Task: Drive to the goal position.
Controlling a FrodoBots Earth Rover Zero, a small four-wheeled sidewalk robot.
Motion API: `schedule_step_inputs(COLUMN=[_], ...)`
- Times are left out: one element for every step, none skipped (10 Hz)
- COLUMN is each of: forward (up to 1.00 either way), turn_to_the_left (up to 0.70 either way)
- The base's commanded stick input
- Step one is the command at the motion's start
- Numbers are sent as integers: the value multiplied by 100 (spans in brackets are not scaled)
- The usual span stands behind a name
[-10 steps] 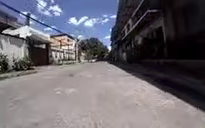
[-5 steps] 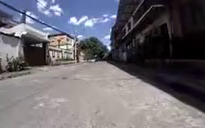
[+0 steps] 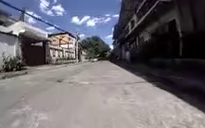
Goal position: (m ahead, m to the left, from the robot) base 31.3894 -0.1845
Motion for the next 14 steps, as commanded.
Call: schedule_step_inputs(forward=[100,100,100,100,100,100,100,100,100,100,100,100,100,100], turn_to_the_left=[0,0,0,0,5,4,0,0,-2,-10,-40,-40,-3,3])
